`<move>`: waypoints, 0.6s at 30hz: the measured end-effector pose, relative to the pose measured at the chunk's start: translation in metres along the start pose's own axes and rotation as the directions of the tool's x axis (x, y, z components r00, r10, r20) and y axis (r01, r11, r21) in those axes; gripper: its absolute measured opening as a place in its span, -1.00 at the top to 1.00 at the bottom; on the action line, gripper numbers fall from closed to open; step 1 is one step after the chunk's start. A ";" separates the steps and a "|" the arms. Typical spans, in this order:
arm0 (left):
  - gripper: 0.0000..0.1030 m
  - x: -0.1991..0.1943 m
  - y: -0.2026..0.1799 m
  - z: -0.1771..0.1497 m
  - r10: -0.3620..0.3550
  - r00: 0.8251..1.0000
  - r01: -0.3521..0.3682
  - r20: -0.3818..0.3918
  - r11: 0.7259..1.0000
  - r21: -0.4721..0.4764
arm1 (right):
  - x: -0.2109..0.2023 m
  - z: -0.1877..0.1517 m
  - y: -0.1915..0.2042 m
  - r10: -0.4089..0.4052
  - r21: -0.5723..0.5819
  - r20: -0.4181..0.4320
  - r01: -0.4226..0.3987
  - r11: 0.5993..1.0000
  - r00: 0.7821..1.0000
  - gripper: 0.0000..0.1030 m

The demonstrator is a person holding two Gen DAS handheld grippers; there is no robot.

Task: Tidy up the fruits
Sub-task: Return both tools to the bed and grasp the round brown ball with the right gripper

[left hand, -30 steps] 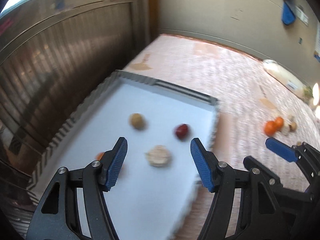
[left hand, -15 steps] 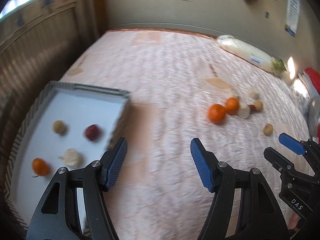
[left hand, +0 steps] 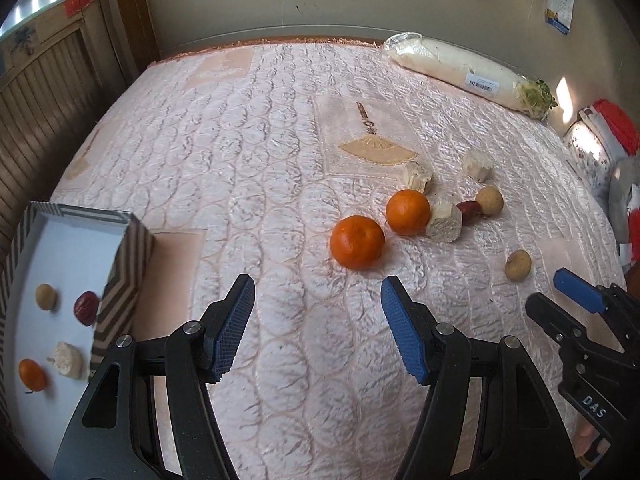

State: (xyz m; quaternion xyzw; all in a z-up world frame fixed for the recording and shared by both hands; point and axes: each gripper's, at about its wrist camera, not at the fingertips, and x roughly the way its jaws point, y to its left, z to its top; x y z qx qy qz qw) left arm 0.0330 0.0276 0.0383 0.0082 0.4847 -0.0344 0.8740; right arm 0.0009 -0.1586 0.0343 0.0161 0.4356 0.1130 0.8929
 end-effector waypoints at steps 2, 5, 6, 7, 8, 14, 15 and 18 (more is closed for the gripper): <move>-0.29 0.005 0.000 0.002 0.003 1.000 -0.003 -0.010 1.000 -0.003 | 0.010 0.003 -0.003 0.006 0.010 -0.011 -0.006 1.000 1.000 0.04; -0.29 0.012 -0.001 0.005 0.007 1.000 -0.007 -0.017 1.000 -0.005 | 0.023 0.008 -0.002 0.013 0.002 -0.006 -0.013 1.000 1.000 0.04; -0.29 0.013 -0.001 0.007 0.005 1.000 -0.005 -0.016 1.000 -0.003 | 0.026 0.009 -0.001 0.014 -0.007 -0.007 -0.014 1.000 1.000 0.04; -0.29 0.014 -0.002 0.008 0.005 1.000 -0.005 -0.015 1.000 -0.001 | 0.028 0.011 0.001 0.013 -0.018 -0.007 -0.014 1.000 1.000 0.04; -0.29 0.015 -0.002 0.009 0.007 1.000 -0.007 -0.015 1.000 -0.001 | 0.030 0.013 0.002 0.013 -0.024 -0.006 -0.014 1.000 1.000 0.04; -0.29 0.018 -0.002 0.013 0.006 1.000 -0.006 -0.012 1.000 -0.005 | 0.039 0.018 0.003 -0.016 -0.050 -0.015 0.015 0.999 1.000 0.50; -0.29 0.018 -0.003 0.014 0.003 1.000 -0.003 -0.012 1.000 -0.005 | 0.039 0.017 0.001 -0.017 -0.049 -0.015 0.016 0.999 1.000 0.52; -0.29 0.020 -0.004 0.015 -0.003 1.000 0.003 -0.010 1.000 -0.002 | 0.035 0.014 -0.004 -0.008 -0.029 -0.018 0.007 1.000 1.000 0.52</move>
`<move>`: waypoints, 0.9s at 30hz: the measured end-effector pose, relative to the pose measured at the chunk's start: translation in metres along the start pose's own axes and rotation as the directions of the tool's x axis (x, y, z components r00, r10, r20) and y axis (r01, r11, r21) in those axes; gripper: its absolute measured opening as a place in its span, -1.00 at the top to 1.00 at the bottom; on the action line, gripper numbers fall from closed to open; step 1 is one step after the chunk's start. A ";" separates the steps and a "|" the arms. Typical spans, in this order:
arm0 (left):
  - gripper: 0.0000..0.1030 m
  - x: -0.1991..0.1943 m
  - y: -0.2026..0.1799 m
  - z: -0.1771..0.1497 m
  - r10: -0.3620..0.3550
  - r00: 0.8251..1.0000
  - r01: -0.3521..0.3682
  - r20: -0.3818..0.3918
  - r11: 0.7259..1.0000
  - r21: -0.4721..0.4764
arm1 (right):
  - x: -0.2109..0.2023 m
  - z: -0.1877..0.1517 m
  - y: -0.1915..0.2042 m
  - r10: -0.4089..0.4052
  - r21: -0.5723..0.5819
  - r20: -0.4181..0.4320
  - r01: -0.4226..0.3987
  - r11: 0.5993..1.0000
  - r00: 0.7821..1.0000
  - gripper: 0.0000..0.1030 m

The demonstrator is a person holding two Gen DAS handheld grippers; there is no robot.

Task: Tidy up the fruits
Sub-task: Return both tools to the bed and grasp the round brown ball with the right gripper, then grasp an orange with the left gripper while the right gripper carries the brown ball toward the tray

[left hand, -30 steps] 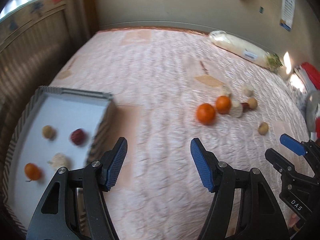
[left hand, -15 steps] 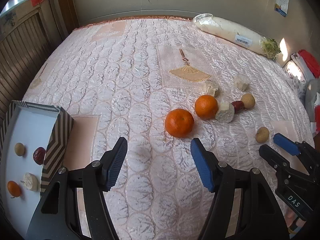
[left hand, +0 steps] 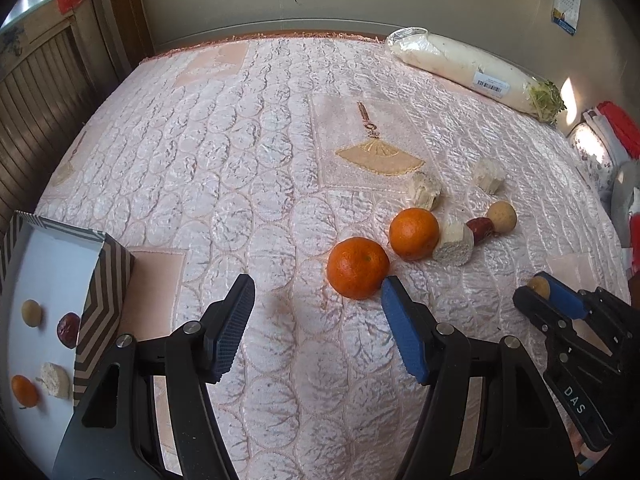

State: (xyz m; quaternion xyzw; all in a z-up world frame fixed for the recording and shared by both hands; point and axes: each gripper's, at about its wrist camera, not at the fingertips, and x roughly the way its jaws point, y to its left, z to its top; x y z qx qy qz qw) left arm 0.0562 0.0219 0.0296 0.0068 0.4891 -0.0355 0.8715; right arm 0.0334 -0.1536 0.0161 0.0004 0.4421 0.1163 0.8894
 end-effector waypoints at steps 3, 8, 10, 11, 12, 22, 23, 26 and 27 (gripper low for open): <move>-0.28 0.000 -0.002 -0.001 -0.002 1.000 0.002 0.002 1.000 0.015 | -0.002 -0.002 0.000 -0.007 -0.002 0.000 0.007 1.000 1.000 0.52; -0.29 0.000 -0.005 -0.001 -0.041 0.999 0.041 0.003 0.999 0.032 | -0.002 -0.003 0.002 -0.011 -0.010 -0.004 0.011 1.000 1.000 0.52; -0.28 0.002 -0.007 0.000 -0.046 0.999 0.046 0.000 0.998 0.036 | -0.003 -0.003 0.002 -0.008 -0.012 -0.004 0.008 1.000 1.000 0.52; -0.28 0.003 -0.007 0.000 -0.043 0.999 0.043 0.000 0.998 0.036 | -0.003 -0.003 0.002 -0.006 -0.013 -0.004 0.005 1.000 1.000 0.52; -0.29 0.005 -0.008 0.001 -0.039 0.999 0.039 -0.001 0.999 0.035 | -0.003 -0.004 0.002 -0.004 -0.014 -0.003 0.004 1.000 1.000 0.52; 0.37 0.014 -0.006 0.002 -0.046 0.999 0.046 0.009 0.998 0.043 | -0.005 -0.006 0.005 -0.005 -0.021 0.001 0.005 1.000 1.000 0.52; 0.37 0.013 -0.005 0.001 -0.049 0.999 0.049 0.009 0.998 0.041 | -0.005 -0.007 0.006 -0.004 -0.018 0.002 0.004 1.000 1.000 0.52; 0.38 0.009 -0.001 -0.004 -0.045 0.999 0.044 0.012 0.999 0.031 | -0.007 -0.007 0.008 0.000 -0.022 0.001 0.000 1.000 1.000 0.52; 0.38 0.006 0.001 -0.006 -0.044 0.999 0.043 0.014 0.999 0.026 | -0.007 -0.008 0.009 0.000 -0.023 0.003 0.000 1.000 1.000 0.52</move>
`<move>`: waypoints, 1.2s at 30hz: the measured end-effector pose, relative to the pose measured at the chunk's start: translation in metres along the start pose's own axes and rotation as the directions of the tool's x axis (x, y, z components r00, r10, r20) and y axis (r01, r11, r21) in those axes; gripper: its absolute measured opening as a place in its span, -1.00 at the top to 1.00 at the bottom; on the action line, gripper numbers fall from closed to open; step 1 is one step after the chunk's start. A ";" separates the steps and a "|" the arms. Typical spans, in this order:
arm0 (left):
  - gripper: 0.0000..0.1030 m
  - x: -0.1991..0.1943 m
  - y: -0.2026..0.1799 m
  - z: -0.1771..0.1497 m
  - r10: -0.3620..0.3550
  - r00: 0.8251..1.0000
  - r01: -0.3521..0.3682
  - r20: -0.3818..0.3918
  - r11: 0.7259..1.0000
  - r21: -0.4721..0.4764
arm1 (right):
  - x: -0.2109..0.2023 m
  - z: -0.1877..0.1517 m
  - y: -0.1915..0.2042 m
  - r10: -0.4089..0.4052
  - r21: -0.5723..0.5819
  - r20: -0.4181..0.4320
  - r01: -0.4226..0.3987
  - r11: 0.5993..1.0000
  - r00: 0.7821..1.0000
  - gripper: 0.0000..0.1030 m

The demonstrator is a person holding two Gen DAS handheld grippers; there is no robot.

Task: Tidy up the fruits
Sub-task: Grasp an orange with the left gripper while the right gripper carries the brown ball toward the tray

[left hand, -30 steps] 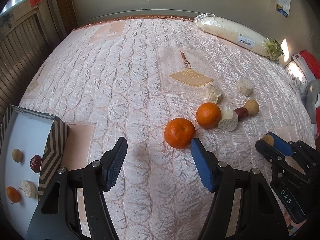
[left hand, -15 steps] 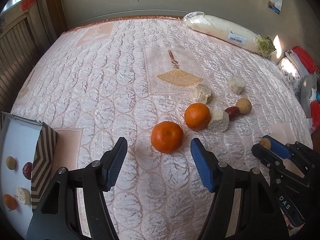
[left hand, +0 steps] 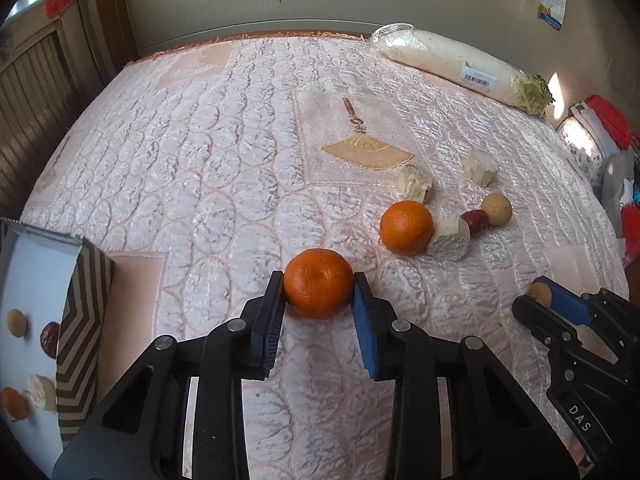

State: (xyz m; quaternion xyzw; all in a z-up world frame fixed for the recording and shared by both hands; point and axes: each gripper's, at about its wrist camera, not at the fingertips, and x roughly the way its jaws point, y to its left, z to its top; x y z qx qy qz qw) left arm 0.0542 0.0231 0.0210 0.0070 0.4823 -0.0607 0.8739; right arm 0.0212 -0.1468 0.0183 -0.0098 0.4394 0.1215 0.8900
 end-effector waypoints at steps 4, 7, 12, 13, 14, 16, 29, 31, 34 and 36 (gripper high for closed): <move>0.38 -0.012 0.005 -0.009 0.013 1.000 -0.013 0.009 1.000 -0.014 | -0.007 0.000 0.005 0.003 0.011 0.016 -0.003 1.000 1.000 0.52; 0.38 -0.021 0.006 -0.016 0.004 1.000 -0.004 0.013 1.000 -0.016 | -0.013 -0.001 0.011 0.004 0.016 0.028 -0.005 1.000 1.000 0.52; 0.38 -0.035 0.008 -0.027 0.012 1.000 -0.012 0.027 1.000 -0.014 | -0.020 -0.003 0.026 0.024 0.003 0.036 -0.024 1.000 0.999 0.52; 0.38 -0.037 0.009 -0.028 0.014 0.999 -0.014 0.030 1.000 -0.015 | -0.021 -0.004 0.030 0.026 -0.005 0.038 -0.025 1.000 0.999 0.52; 0.38 -0.041 0.011 -0.031 0.019 0.999 -0.019 0.034 1.000 -0.017 | -0.022 -0.004 0.033 0.027 -0.008 0.039 -0.026 1.000 0.999 0.52; 0.38 -0.045 0.014 -0.033 0.031 0.999 -0.030 0.041 0.999 -0.018 | -0.024 -0.004 0.041 0.035 -0.021 0.042 -0.034 0.999 0.999 0.52; 0.38 -0.079 0.052 -0.048 0.102 0.991 -0.096 0.092 0.993 -0.064 | -0.030 0.003 0.098 0.096 -0.110 0.054 -0.089 0.990 0.994 0.52; 0.38 -0.084 0.061 -0.050 0.111 0.989 -0.103 0.098 0.992 -0.078 | -0.030 0.005 0.106 0.102 -0.122 0.052 -0.095 0.988 0.993 0.52; 0.38 -0.092 0.073 -0.053 0.125 0.986 -0.114 0.108 0.988 -0.100 | -0.030 0.007 0.121 0.116 -0.148 0.050 -0.107 0.983 0.992 0.52; 0.38 -0.097 0.082 -0.055 0.138 0.984 -0.125 0.116 0.986 -0.113 | -0.030 0.008 0.129 0.125 -0.164 0.048 -0.116 0.980 0.991 0.52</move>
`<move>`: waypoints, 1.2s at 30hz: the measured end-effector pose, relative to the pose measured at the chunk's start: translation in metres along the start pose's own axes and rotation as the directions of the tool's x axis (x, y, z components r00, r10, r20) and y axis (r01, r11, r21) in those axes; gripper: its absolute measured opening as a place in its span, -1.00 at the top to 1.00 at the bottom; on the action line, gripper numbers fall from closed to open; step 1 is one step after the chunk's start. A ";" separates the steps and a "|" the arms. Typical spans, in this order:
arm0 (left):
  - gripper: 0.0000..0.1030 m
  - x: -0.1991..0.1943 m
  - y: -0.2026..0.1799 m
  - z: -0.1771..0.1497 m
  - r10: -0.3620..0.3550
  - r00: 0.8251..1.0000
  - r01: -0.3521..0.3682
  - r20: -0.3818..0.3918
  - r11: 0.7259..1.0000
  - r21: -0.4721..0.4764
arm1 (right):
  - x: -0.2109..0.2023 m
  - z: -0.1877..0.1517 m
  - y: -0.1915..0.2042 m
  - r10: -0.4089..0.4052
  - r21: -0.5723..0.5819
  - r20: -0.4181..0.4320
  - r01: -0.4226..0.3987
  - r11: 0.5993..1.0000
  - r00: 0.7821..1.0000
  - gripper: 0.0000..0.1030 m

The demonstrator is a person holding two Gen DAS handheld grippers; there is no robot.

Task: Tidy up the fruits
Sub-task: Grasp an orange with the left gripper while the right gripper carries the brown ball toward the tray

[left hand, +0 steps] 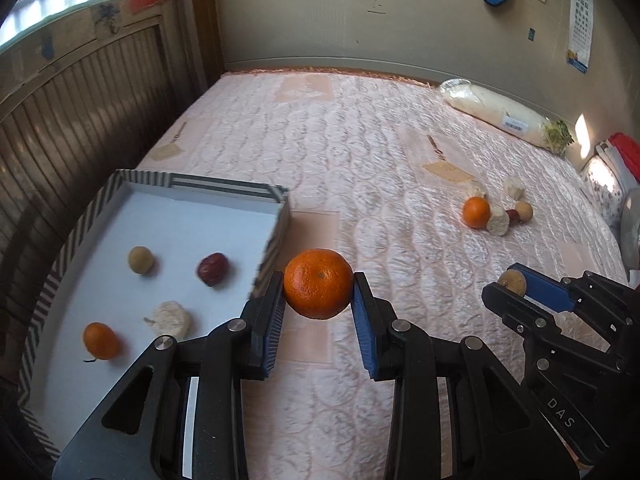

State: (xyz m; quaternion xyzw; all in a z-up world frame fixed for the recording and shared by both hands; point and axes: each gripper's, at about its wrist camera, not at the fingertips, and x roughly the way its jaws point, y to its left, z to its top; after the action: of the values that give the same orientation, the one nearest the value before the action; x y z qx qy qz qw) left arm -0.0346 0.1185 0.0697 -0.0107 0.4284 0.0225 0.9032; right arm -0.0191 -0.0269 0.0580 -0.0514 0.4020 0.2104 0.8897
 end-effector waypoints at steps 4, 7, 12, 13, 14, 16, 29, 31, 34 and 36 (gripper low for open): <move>0.38 -0.007 0.020 -0.002 0.025 1.000 -0.025 0.013 0.999 -0.027 | 0.004 0.006 0.019 0.018 -0.037 0.000 -0.018 0.999 1.000 0.52; 0.38 -0.012 0.036 -0.005 0.042 0.999 -0.041 0.017 0.998 -0.052 | 0.006 0.010 0.032 0.031 -0.061 0.003 -0.031 0.998 1.000 0.52; 0.38 -0.018 0.058 -0.009 0.065 0.998 -0.063 0.023 0.994 -0.086 | 0.009 0.016 0.053 0.050 -0.100 0.000 -0.050 0.994 0.999 0.52; 0.38 -0.019 0.062 -0.010 0.069 0.997 -0.067 0.024 0.994 -0.091 | 0.009 0.017 0.057 0.054 -0.106 -0.001 -0.054 0.993 0.999 0.52; 0.38 -0.021 0.065 -0.011 0.073 0.997 -0.070 0.025 0.993 -0.094 | 0.010 0.018 0.062 0.058 -0.116 -0.001 -0.058 0.992 0.998 0.52; 0.38 -0.023 0.072 -0.013 0.081 0.996 -0.078 0.026 0.992 -0.103 | 0.010 0.019 0.069 0.063 -0.129 -0.002 -0.063 0.990 0.998 0.52; 0.38 -0.029 0.111 -0.033 0.134 0.991 -0.131 0.008 0.978 -0.160 | 0.016 0.026 0.116 0.117 -0.221 -0.017 -0.118 0.968 0.993 0.52; 0.38 -0.028 0.119 -0.038 0.147 0.989 -0.145 0.000 0.974 -0.174 | 0.018 0.027 0.126 0.130 -0.237 -0.020 -0.131 0.963 0.991 0.52; 0.38 -0.029 0.132 -0.045 0.163 0.987 -0.162 -0.010 0.968 -0.194 | 0.022 0.030 0.144 0.160 -0.268 -0.028 -0.162 0.950 0.987 0.52; 0.38 -0.031 0.140 -0.049 0.178 0.984 -0.177 -0.015 0.962 -0.206 | 0.025 0.031 0.155 0.180 -0.285 -0.034 -0.182 0.941 0.983 0.52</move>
State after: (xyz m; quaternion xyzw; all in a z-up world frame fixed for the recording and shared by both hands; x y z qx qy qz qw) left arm -0.0987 0.2554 0.0624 -0.0660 0.4212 0.1479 0.8924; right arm -0.0477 0.1300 0.0727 -0.1436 0.3736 0.3471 0.8481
